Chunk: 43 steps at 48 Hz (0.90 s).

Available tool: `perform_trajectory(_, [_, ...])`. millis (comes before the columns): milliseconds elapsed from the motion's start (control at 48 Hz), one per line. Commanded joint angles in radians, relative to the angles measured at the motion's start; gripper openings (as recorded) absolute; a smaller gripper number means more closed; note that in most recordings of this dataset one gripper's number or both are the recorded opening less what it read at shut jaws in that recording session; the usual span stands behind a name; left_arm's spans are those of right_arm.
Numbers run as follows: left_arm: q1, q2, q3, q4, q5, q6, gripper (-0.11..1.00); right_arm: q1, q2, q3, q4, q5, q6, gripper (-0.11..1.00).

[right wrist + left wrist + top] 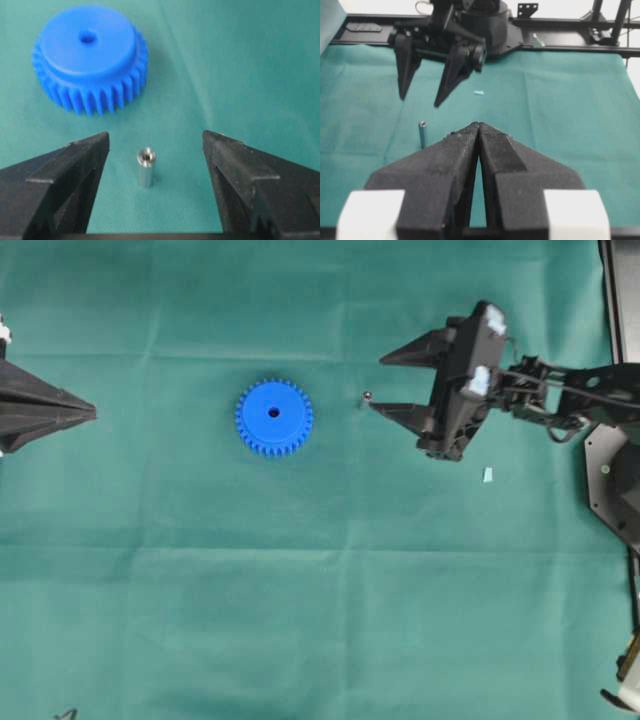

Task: Insert the shaft into the center hole of the gear.
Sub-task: 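Move the right gripper left and lower it around the silver shaft, then close the right gripper on the upright silver shaft and lift it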

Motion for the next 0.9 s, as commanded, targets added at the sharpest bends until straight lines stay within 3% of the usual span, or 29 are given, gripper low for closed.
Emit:
perform_trajectory(0, [-0.002, 0.008, -0.023, 0.003, -0.006, 0.002, 0.0, -0.002, 0.037, -0.031, 0.011, -0.018, 0.0, 0.77])
perform_trajectory(563, [0.008, 0.009, -0.023, 0.003, 0.014, 0.002, 0.0, 0.009, 0.11, -0.044, 0.025, -0.017, 0.017, 0.72])
perform_trajectory(688, [0.008, 0.008, -0.025, 0.002, 0.026, 0.0, 0.0, 0.023, 0.121, -0.052, 0.023, -0.011, 0.017, 0.61])
perform_trajectory(876, [0.008, 0.008, -0.023, 0.003, 0.031, -0.005, 0.0, 0.026, 0.129, -0.054, 0.023, -0.002, 0.017, 0.27])
